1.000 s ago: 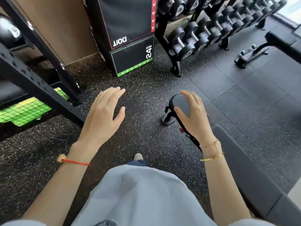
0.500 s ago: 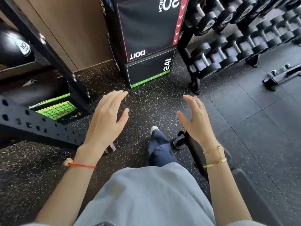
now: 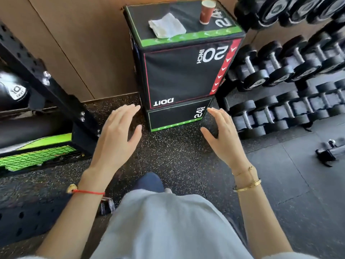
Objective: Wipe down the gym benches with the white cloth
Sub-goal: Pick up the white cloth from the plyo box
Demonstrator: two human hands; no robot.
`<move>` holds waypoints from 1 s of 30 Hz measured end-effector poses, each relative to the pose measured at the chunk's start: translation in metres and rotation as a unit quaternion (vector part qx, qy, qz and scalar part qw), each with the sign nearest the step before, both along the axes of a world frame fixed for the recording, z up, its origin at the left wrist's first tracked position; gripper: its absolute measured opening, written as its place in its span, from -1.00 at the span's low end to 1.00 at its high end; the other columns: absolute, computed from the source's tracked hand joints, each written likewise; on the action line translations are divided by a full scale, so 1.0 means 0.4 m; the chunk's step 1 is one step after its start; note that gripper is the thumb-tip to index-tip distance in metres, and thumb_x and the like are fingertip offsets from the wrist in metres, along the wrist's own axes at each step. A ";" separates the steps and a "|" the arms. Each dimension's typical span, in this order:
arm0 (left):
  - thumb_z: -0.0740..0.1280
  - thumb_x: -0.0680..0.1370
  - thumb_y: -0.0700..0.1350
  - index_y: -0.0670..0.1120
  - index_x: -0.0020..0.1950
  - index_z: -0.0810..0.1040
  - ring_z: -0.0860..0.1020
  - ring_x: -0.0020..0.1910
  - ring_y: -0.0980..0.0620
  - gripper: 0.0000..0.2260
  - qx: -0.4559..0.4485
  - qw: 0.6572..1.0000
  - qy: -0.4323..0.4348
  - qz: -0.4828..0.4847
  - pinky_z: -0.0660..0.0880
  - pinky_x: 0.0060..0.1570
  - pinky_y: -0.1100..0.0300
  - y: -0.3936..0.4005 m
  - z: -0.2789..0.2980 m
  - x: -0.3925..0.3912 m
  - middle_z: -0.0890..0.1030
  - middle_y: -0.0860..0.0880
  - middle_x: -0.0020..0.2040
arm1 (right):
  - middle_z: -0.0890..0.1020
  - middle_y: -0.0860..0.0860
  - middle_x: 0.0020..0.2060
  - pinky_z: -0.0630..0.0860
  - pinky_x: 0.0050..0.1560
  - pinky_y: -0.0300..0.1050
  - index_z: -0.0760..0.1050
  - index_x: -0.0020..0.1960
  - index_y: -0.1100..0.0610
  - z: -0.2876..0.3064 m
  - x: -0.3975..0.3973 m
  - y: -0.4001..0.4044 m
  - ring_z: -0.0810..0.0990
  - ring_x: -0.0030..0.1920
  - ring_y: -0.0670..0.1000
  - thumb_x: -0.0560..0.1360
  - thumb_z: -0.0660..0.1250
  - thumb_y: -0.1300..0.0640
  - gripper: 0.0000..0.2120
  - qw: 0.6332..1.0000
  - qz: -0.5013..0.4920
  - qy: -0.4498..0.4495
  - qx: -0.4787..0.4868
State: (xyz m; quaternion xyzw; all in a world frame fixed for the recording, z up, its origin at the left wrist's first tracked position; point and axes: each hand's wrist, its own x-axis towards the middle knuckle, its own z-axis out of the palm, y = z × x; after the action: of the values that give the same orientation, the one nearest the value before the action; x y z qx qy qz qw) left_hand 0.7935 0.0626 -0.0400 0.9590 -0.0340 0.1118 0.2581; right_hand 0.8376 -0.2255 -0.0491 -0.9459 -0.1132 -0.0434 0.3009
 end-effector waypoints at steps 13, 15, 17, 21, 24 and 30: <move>0.24 0.62 -0.08 -0.05 0.48 0.35 0.30 0.48 0.04 -0.59 0.015 0.999 -0.004 0.029 0.21 0.52 0.02 0.063 -0.059 0.556 0.42 -0.03 0.44 | 0.40 0.04 0.42 0.18 0.49 0.10 0.34 0.45 0.14 -0.082 0.582 0.079 0.21 0.51 0.08 0.55 0.36 0.13 -0.50 0.999 0.021 0.018 0.030; 0.25 0.61 -0.09 -0.07 0.47 0.36 0.32 0.47 0.02 -0.59 0.016 0.999 -0.005 0.029 0.24 0.50 -0.03 0.088 -0.058 0.660 0.43 -0.04 0.43 | 0.40 0.05 0.41 0.19 0.48 0.16 0.34 0.45 0.14 -0.077 0.687 0.104 0.21 0.51 0.09 0.55 0.36 0.13 -0.51 0.999 0.025 0.016 0.034; 0.25 0.61 -0.11 -0.09 0.47 0.37 0.33 0.46 -0.01 -0.59 0.014 1.000 -0.008 0.026 0.25 0.49 -0.04 0.113 -0.054 0.760 0.44 -0.06 0.43 | 0.41 0.06 0.41 0.20 0.47 0.17 0.34 0.45 0.16 -0.066 0.788 0.130 0.23 0.51 0.09 0.56 0.35 0.13 -0.51 0.999 0.033 0.016 0.034; 0.25 0.61 -0.11 -0.10 0.47 0.36 0.31 0.47 -0.02 -0.58 0.021 1.000 0.003 0.022 0.22 0.49 -0.04 0.155 -0.046 0.931 0.43 -0.06 0.43 | 0.42 0.06 0.40 0.20 0.48 0.11 0.35 0.45 0.18 -0.050 0.954 0.178 0.26 0.48 0.09 0.56 0.35 0.13 -0.51 0.999 0.034 0.010 0.035; 0.25 0.61 -0.11 -0.09 0.47 0.36 0.30 0.48 -0.02 -0.58 0.019 0.999 0.015 0.032 0.22 0.50 -0.05 0.173 -0.050 1.019 0.42 -0.05 0.44 | 0.41 0.04 0.41 0.17 0.50 0.06 0.35 0.45 0.17 -0.050 1.039 0.204 0.24 0.50 0.07 0.56 0.35 0.12 -0.51 0.999 0.022 0.015 0.035; 0.26 0.61 -0.13 -0.12 0.46 0.38 0.30 0.48 -0.02 -0.59 0.018 0.998 0.033 0.045 0.21 0.50 -0.04 0.192 -0.087 1.167 0.43 -0.07 0.43 | 0.46 0.07 0.35 0.23 0.46 0.07 0.36 0.42 0.21 -0.074 1.204 0.234 0.33 0.42 0.10 0.56 0.35 0.14 -0.53 0.999 0.025 0.027 0.031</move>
State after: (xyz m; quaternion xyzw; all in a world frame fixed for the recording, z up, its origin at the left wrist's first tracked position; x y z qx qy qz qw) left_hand 1.2602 0.1395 -0.0747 0.9672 0.0155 0.0908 0.2366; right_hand 1.3190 -0.1319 -0.0786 -0.9337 -0.1271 -0.0136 0.3344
